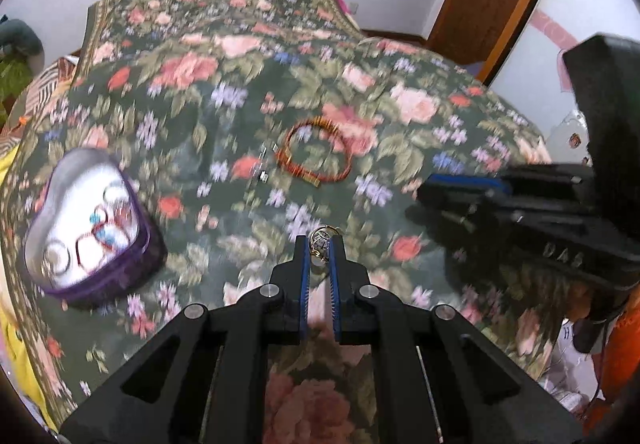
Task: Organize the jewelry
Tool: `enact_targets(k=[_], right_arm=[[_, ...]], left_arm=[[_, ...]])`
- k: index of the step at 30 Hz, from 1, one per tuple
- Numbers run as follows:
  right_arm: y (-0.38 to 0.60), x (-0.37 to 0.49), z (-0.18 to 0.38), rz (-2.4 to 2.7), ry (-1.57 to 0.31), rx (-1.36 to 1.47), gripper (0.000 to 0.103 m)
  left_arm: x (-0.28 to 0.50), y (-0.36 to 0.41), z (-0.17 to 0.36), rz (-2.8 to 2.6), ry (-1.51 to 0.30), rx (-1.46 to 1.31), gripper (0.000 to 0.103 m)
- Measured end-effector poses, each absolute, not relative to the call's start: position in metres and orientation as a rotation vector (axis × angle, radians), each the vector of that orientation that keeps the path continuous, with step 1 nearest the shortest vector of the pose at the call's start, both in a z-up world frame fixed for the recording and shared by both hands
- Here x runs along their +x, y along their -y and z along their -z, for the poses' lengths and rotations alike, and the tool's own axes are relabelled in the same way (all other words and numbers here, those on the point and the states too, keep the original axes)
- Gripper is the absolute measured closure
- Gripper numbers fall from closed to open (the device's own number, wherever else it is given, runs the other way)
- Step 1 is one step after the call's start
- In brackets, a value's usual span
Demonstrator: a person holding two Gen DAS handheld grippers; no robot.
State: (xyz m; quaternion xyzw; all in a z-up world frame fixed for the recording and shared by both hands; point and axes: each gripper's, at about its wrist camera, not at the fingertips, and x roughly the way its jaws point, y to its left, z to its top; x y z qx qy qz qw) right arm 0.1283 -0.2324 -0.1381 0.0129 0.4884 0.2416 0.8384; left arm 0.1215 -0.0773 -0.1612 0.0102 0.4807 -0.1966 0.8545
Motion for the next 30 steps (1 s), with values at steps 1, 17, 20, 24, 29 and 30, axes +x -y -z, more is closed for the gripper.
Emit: enact_targets(k=[1,17,20,24,29,30], right_arm=[[0.232,0.128,0.138,-0.513,-1.034,0.026,0.095],[0.222,0.125,0.139,-0.532,-1.043,0.011,0.095],[0.221,0.125,0.139,-0.536,-1.043,0.011,0.095],[0.221,0.123,0.139,-0.538,-1.044,0.01,0.095],[0.221,0.123,0.139,-0.536,-1.042,0.01,0.095],[0.221,0.122,0.139,-0.535,-1.042,0.011,0.095]], left_arm=[[0.12,0.076,0.163,0.412,-1.018,0.022,0.095],[0.102,0.069,0.17,0.399,-1.047,0.061,0.095],[0.101,0.071,0.172,0.393,-1.049,0.081,0.094],[0.103,0.072,0.174,0.391,-1.038,0.084,0.094],[0.103,0.072,0.174,0.386,-1.012,0.095,0.098],[0.103,0.071,0.173,0.388,-1.008,0.091,0.098]])
